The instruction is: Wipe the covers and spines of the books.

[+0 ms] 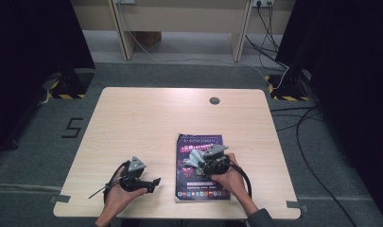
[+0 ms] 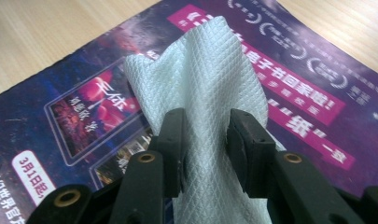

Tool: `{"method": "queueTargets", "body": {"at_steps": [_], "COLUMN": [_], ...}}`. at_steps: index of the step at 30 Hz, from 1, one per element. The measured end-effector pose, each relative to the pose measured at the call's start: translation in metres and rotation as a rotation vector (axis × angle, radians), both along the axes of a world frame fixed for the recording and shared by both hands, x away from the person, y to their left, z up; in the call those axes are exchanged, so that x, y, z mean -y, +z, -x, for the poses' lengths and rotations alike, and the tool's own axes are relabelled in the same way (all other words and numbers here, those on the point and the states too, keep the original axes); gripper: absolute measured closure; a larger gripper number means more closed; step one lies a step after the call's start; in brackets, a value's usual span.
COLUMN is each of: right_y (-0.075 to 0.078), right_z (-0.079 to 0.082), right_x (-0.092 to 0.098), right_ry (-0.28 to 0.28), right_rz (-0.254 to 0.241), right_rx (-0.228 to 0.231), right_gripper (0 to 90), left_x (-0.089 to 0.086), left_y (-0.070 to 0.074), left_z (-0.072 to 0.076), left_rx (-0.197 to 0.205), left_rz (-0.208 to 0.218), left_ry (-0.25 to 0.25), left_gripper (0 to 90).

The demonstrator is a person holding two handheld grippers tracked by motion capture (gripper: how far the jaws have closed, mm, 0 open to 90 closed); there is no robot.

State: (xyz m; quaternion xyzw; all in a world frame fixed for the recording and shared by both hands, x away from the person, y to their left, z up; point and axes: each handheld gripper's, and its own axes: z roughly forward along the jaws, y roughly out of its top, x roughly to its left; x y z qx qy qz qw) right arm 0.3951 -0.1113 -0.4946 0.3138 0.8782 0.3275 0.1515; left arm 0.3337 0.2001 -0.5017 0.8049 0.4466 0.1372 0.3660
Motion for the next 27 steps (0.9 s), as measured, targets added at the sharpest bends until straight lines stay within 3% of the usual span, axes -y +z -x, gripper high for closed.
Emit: {"method": "queueTargets", "body": {"at_steps": [4, 10, 27], "right_y": [0.0, 0.0, 0.0], "right_z": [0.003, 0.015, 0.076], "right_x": [-0.002, -0.017, -0.055], "right_ry": [0.001, 0.063, 0.247], "right_rz": [0.007, 0.009, -0.021], "right_rx": [0.008, -0.003, -0.038], "right_gripper": [68.0, 68.0, 68.3], "left_x": [-0.004, -0.006, -0.007], "left_y": [0.0, -0.001, -0.002], "left_z": [-0.003, -0.004, -0.005], "left_rx": [0.01, 0.006, -0.005], "left_rz": [-0.016, -0.023, -0.023], "left_ry": [0.018, 0.02, 0.03], "left_gripper": [17.2, 17.6, 17.9]}}
